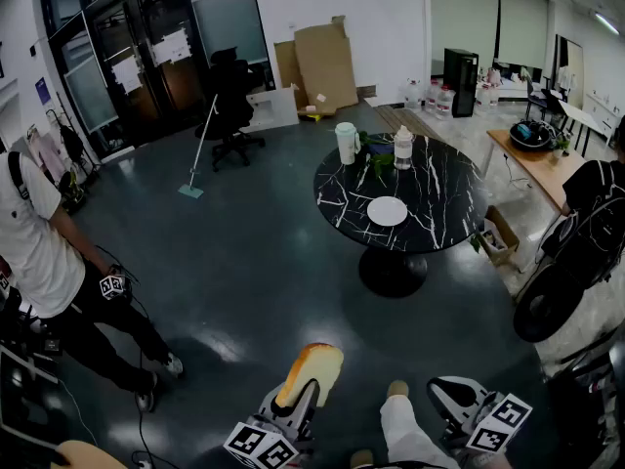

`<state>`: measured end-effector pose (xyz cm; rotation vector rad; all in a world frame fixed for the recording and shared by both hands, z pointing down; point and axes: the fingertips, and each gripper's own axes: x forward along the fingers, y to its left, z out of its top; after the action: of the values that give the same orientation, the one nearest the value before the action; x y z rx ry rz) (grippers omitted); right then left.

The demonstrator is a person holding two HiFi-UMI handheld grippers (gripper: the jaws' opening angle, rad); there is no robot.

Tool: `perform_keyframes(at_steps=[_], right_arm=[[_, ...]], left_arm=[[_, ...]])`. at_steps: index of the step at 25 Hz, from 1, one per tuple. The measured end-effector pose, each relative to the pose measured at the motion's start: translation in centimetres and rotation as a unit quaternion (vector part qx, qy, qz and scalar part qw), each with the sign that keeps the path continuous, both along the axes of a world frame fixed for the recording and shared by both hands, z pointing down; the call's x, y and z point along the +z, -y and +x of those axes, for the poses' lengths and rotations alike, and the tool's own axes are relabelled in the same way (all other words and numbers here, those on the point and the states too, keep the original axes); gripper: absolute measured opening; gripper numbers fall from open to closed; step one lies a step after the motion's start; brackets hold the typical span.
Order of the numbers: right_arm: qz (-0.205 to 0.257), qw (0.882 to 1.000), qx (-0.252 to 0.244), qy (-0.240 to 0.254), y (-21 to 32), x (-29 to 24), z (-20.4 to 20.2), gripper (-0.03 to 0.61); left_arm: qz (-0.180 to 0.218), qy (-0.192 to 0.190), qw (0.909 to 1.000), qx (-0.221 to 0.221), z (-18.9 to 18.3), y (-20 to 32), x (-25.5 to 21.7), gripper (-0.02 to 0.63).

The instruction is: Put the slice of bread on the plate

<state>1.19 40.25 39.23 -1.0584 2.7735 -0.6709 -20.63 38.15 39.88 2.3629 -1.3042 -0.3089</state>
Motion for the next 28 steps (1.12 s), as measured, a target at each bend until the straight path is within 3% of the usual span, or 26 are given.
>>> perform_keyframes(at_steps=[6,9,13,16,23,28], right_arm=[[0.015,1.000,-0.026,0.010,7.8,-1.3,0.9,0.012],[0.035,0.999,-0.034,0.001,11.6,-2.2,2.2,0.012],[0.023,0.999,-0.026,-0.007,15.6,-1.1,5.2,0.012],[0.015,1.000,-0.011,0.000,18.0,-0.6,7.6,0.012],[0.018,0.999,0.020,-0.017,22.9,0.6,12.3,0.012],[0.057,0.997,0.025,-0.038,25.4,-0.8,11.0,0.012]], left_arm=[[-0.001,0.004,0.9996,-0.028,0.8,6.4,-0.7,0.086],[0.018,0.010,0.9996,-0.022,3.1,10.9,-1.5,0.086],[0.037,-0.004,0.9993,0.008,8.0,16.1,-2.6,0.086],[0.031,0.007,0.9991,0.028,10.6,18.9,-1.9,0.086],[0.041,0.026,0.9982,0.034,14.0,23.5,-1.6,0.086],[0.043,0.048,0.9967,0.051,16.3,24.5,-1.6,0.086]])
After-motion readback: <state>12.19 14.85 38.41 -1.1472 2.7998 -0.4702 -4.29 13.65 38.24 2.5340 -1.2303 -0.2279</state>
